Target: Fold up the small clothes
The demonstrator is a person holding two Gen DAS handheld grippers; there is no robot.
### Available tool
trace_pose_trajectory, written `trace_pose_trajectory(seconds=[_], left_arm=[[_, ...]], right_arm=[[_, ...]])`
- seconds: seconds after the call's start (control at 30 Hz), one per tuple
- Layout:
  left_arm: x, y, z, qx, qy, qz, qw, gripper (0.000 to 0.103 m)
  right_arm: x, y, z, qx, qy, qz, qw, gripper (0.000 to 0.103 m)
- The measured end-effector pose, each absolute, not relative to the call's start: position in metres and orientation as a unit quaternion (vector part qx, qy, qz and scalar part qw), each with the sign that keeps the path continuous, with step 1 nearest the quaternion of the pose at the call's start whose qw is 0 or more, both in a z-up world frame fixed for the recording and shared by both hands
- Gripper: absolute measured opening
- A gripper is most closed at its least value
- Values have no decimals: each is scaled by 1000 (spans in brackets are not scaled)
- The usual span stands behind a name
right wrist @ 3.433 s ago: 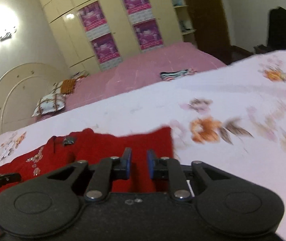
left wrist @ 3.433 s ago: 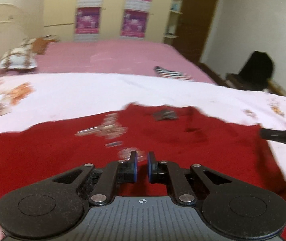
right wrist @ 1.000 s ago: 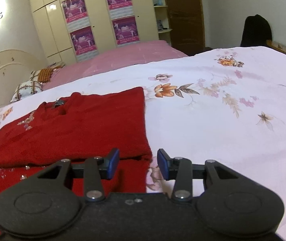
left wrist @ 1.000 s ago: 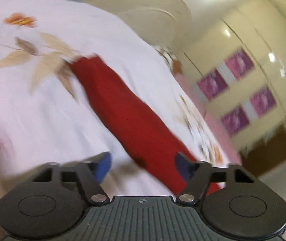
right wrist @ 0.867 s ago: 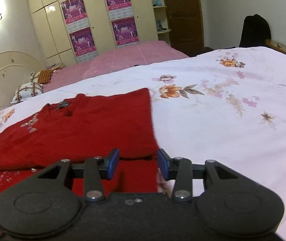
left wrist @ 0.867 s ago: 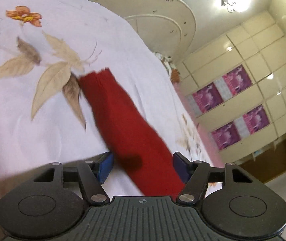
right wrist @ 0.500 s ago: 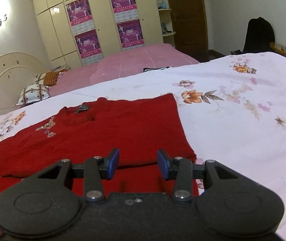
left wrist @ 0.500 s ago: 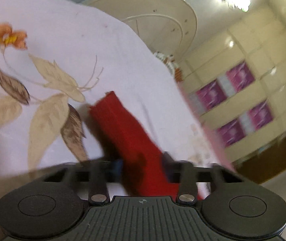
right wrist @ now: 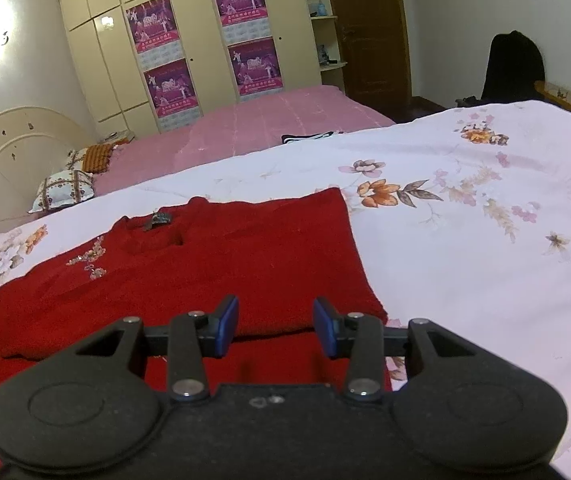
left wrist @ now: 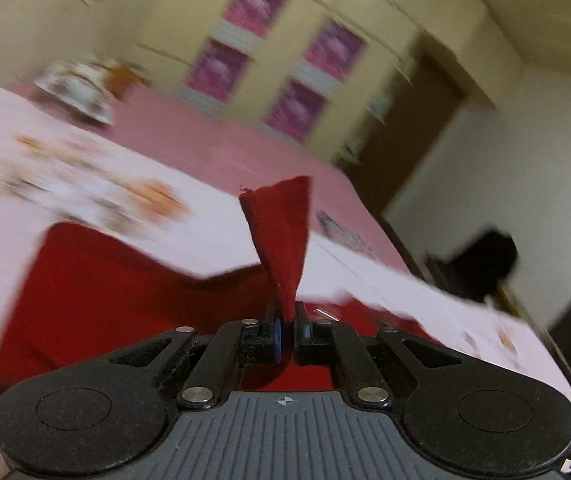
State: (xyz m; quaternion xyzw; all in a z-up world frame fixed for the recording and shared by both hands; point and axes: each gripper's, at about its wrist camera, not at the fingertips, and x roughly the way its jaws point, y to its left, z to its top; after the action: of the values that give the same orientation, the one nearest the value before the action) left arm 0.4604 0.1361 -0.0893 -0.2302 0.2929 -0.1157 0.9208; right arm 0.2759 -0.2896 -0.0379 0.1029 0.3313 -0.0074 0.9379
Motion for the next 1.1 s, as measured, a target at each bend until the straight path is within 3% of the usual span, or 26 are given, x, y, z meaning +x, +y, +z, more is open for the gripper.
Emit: trace_pose_trajectory(seconds=[0.23, 0.47, 0.53, 0.57, 0.6, 0.93, 1.1], left_arm=[[463, -43, -107, -120, 363, -165, 909, 5], [430, -115, -117, -19, 367, -157, 917, 7], [419, -111, -107, -3, 360, -170, 917, 41], [415, -108, -104, -7, 355, -183, 917, 64], [406, -107, -98, -8, 340, -184, 922, 68], [334, 54, -77, 13, 298, -10, 954, 68], [330, 113, -90, -22, 318, 51, 946, 68]], right_arm=[[287, -316, -38, 134, 327, 16, 935, 40], [294, -347, -44, 184, 337, 37, 923, 42], [299, -350, -48, 209, 342, 48, 915, 42], [301, -349, -50, 219, 344, 54, 911, 42], [303, -348, -51, 228, 346, 60, 908, 41], [335, -307, -75, 339, 385, 126, 849, 39], [346, -289, -88, 358, 395, 99, 841, 25]])
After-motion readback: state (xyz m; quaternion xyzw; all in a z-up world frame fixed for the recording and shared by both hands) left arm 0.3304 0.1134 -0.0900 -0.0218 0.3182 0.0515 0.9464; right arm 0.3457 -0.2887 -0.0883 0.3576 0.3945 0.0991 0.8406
